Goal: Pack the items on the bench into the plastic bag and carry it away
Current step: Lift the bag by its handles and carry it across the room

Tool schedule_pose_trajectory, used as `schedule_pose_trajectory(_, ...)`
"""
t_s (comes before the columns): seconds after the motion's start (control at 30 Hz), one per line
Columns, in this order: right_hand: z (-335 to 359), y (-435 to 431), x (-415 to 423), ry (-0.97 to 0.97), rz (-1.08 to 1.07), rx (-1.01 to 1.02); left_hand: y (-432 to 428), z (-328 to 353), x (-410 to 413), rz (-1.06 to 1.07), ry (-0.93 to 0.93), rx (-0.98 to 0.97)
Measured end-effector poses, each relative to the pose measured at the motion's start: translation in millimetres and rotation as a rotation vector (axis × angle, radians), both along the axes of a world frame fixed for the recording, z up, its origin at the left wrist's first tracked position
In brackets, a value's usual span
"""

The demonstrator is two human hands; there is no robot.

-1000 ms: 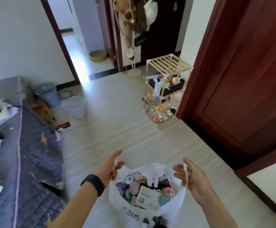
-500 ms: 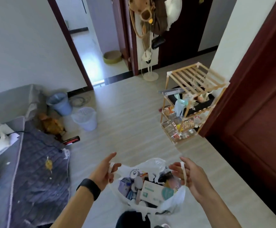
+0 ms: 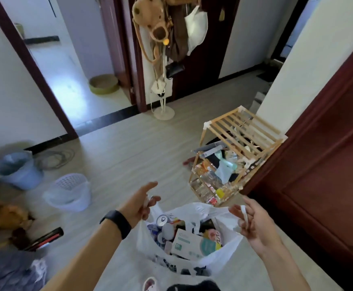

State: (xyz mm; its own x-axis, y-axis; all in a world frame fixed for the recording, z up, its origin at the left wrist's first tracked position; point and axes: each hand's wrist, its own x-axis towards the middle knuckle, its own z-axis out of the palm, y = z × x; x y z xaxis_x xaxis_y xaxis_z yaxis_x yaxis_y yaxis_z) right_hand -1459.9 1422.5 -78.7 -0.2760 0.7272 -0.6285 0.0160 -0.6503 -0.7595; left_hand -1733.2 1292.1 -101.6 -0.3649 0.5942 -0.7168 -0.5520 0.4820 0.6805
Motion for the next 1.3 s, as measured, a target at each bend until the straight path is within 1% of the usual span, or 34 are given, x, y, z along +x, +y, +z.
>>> schedule_pose_trajectory(0.1,27.4,15.2,-25.7,0.041,-0.096,0.053,53.4,35.6,-32.9,-0.148,0.016,0.064)
schedule_pose_trajectory(0.2,60.2,35.2,-49.5,0.071,-0.169,0.125,109.4,77.4,-57.5,-0.291,0.074,0.124)
schedule_pose_trajectory(0.4,132.8,89.9,-71.7,0.163,-0.262,0.319,212.8,178.5,-76.0,-0.486,0.159,0.284)
schedule_pose_trajectory(0.53,184.5,133.8,-82.8,0.189,-0.335,0.489,275.5,239.0,-89.6,-0.583,0.124,0.304)
schedule_pose_trajectory(0.63,214.3,167.8,-88.3,0.197,-0.404,0.592,329.3,271.8,-94.8,-0.675,0.109,0.328)
schedule_pose_trajectory(0.73,235.8,204.0,-91.3,0.178,-0.467,0.661,384.5,293.0,-88.5,-0.721,0.102,0.367)
schedule_pose_trajectory(0.9,250.0,255.1,-93.2,0.12,-0.574,0.698,461.9,309.5,-71.4,-0.823,0.075,0.386)
schedule_pose_trajectory(1.0,251.6,284.3,-90.0,0.058,-0.634,0.695,505.3,315.0,-57.7,-0.896,0.064,0.385)
schedule_pose_trajectory(1.1,249.2,315.0,-91.5,-0.006,-0.651,0.707,545.2,317.6,-50.3,-0.973,0.039,0.41)
schedule_pose_trajectory(1.3,247.5,372.8,-103.1,-0.131,-0.733,0.727,620.9,313.3,-57.2,-1.099,-0.001,0.428)
